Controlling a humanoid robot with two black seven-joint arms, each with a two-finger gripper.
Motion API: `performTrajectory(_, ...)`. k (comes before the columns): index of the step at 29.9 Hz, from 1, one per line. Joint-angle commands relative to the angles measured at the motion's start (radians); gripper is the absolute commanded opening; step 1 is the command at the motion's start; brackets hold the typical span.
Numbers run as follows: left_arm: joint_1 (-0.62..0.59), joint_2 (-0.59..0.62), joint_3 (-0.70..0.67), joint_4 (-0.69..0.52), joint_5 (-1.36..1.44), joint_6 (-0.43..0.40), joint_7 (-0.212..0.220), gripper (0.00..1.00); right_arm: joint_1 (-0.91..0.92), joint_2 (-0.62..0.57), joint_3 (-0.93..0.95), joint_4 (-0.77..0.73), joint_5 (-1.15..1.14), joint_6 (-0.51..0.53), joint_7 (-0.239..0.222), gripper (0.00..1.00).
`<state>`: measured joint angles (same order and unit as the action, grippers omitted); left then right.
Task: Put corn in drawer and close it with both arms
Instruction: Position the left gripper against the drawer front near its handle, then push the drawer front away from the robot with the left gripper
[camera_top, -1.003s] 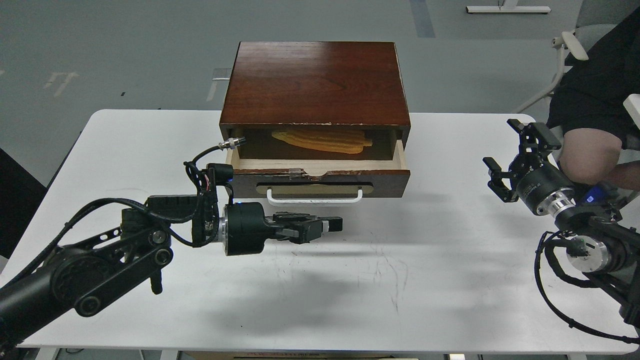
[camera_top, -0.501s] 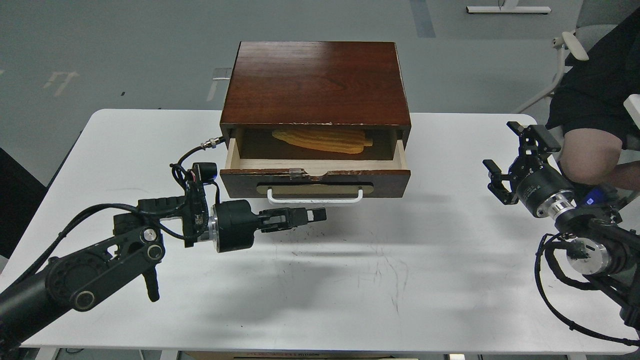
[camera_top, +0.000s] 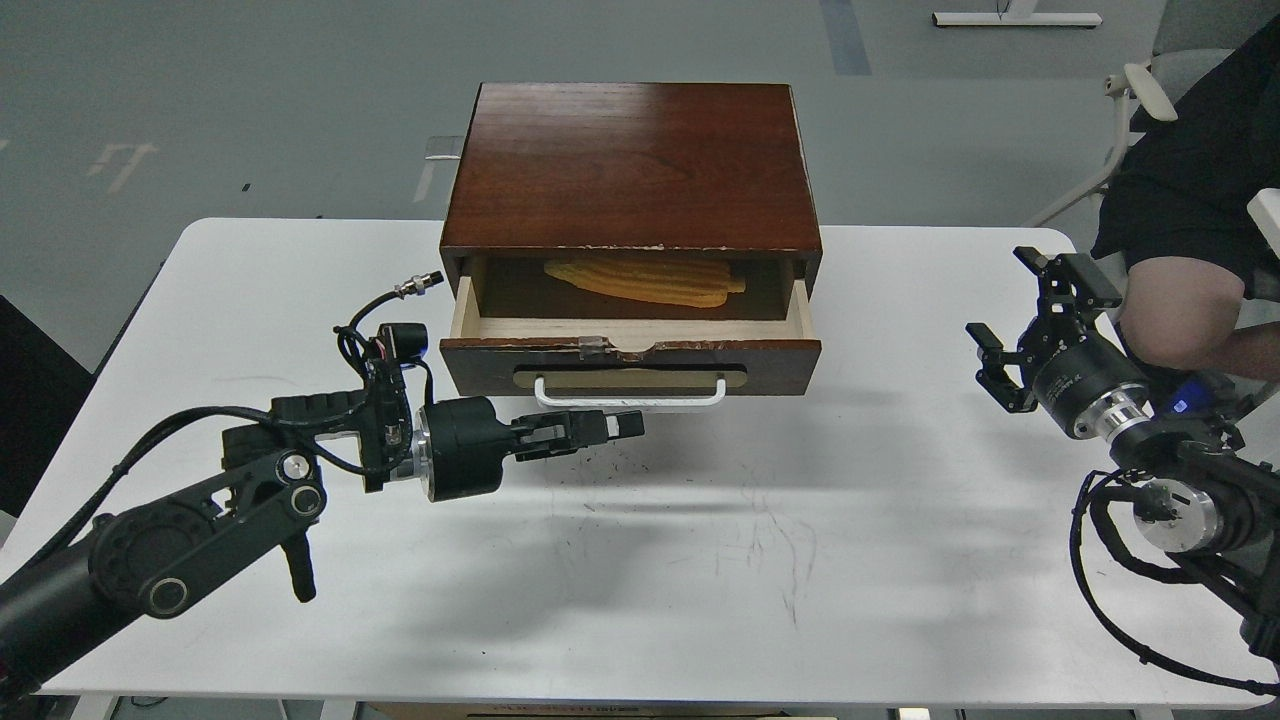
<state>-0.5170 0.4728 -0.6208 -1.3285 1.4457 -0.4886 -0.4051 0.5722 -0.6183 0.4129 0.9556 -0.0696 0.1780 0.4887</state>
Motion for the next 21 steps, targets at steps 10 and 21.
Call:
performTrajectory(10,-0.003,0.001,-0.002,0.038,-0.062,0.000,0.012,0.00,-0.002,0.000,0.001,0.002,0.001,0.000,0.000,1.00)
performTrajectory(21,-0.011,-0.002,-0.007,0.064,-0.103,0.018,0.012,0.00,-0.011,0.000,0.001,0.002,0.001,0.000,0.000,1.00)
